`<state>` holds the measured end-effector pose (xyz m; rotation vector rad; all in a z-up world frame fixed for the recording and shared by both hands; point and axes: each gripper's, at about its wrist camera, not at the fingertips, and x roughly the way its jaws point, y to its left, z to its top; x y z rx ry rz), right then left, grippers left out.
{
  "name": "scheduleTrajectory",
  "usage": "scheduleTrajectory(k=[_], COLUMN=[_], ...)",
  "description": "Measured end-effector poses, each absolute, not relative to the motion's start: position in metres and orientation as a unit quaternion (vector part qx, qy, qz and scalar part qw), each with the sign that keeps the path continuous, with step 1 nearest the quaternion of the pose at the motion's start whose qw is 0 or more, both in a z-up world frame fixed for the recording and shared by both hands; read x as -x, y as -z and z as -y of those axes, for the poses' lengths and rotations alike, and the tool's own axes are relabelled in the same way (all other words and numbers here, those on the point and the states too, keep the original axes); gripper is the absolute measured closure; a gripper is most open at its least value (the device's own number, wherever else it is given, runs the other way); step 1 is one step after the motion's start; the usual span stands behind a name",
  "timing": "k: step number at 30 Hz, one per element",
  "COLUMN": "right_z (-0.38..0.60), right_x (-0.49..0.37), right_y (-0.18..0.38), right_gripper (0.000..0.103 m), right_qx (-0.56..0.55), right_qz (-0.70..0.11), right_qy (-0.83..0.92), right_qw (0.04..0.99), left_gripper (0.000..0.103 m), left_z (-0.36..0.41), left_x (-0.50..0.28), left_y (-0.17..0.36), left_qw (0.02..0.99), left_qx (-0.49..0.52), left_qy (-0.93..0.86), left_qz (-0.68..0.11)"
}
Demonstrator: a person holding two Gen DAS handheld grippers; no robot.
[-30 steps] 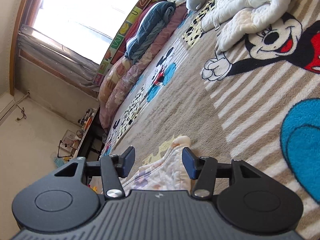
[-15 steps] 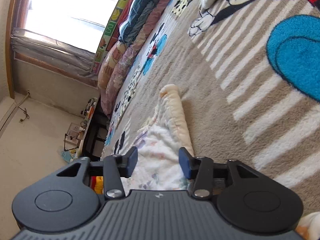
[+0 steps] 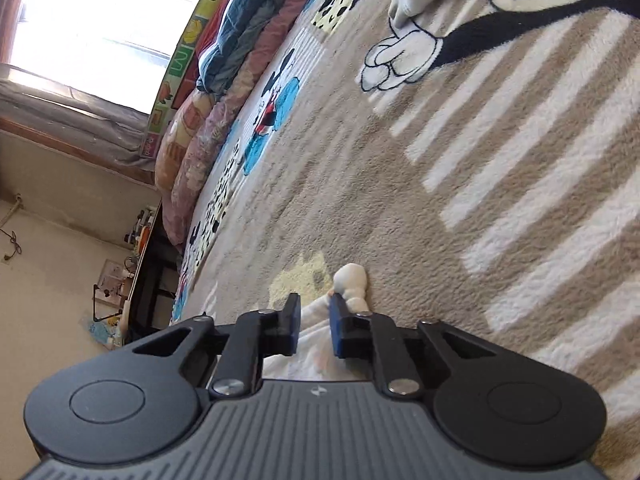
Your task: Fold clothes
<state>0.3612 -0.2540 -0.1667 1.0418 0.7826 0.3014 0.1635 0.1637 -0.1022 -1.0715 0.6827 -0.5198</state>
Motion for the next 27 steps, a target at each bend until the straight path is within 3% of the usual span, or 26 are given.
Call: scheduleTrajectory(k=[3, 5, 7, 11, 16, 21, 27], right_z=[0.260, 0.266, 0.272, 0.288, 0.321, 0.358, 0.392], right_x=[-0.350, -0.337, -0.321, -0.272, -0.178, -0.091, -0.039], right_y=[0.162, 0.151, 0.138, 0.117, 0.107, 0.125, 0.148], right_gripper=[0.082, 0.056, 0.045, 0.043, 0.032, 0.026, 0.026], right_qx=[-0.498, -0.501, -0.504, -0.509, -0.527, -0.558, -0.571], right_qz=[-0.350, -0.333, -0.318, -0.290, -0.235, -0.169, -0.116], right_qy=[-0.142, -0.142, -0.144, -0.154, -0.166, -0.139, -0.112], right_qw=[0.781, 0.786, 0.790, 0.795, 0.800, 0.801, 0.805], left_gripper=[0.035, 0.034, 0.033, 0.033, 0.033, 0.033, 0.033], left_z=[-0.161, -0.159, -0.154, -0.134, -0.078, -0.024, 0.025], left_x=[-0.161, -0.159, -0.159, -0.156, -0.131, -0.093, -0.054], left_y=[0.102, 0.102, 0.102, 0.102, 0.083, 0.070, 0.072], left_qw=[0.775, 0.775, 0.778, 0.797, 0.865, 0.923, 0.949], left_qx=[0.489, 0.485, 0.476, 0.432, 0.271, 0.108, 0.007], left_qy=[0.244, 0.250, 0.254, 0.250, 0.265, 0.243, 0.210], left_qz=[-0.318, -0.319, -0.322, -0.341, -0.328, -0.278, -0.237])
